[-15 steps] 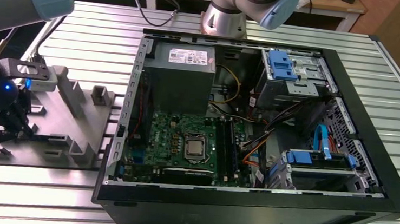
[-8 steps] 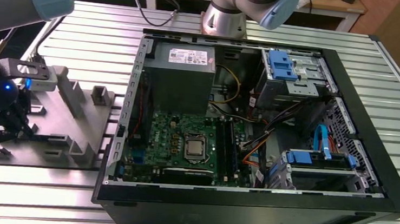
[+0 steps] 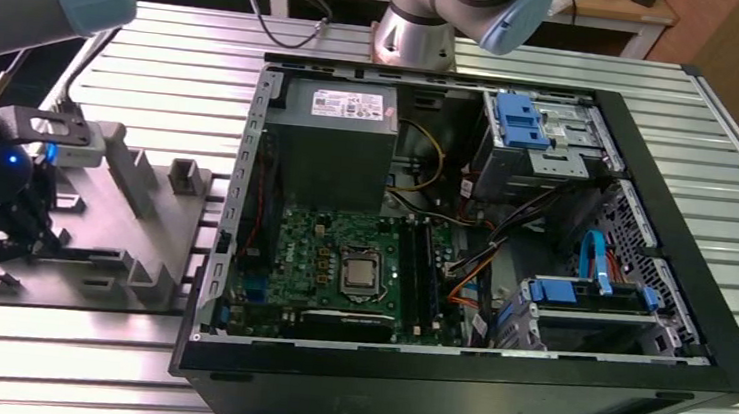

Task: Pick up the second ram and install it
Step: 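Pick up the second ram and move it above second insertion slot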

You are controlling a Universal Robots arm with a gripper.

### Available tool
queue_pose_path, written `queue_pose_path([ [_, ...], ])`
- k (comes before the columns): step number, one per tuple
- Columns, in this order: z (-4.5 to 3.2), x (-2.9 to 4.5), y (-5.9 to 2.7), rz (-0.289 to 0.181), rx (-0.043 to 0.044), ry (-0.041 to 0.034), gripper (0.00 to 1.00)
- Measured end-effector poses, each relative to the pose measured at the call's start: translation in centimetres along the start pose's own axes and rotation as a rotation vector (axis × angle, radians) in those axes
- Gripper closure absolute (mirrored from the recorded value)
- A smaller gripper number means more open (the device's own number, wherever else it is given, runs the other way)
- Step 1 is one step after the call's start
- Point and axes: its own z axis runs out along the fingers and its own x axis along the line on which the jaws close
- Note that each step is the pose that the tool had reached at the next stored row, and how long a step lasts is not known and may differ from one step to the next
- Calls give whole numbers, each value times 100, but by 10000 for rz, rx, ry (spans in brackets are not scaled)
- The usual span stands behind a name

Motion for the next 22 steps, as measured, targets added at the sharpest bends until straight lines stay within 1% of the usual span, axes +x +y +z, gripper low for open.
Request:
queue_pose_path([
  [6, -100, -3, 5, 0, 0, 0, 89],
  [12, -231, -6, 10, 0, 0, 0, 89],
  [20, -490, -13, 22, 0, -1, 1, 89],
  [22, -544, -15, 24, 0, 0, 0, 89],
])
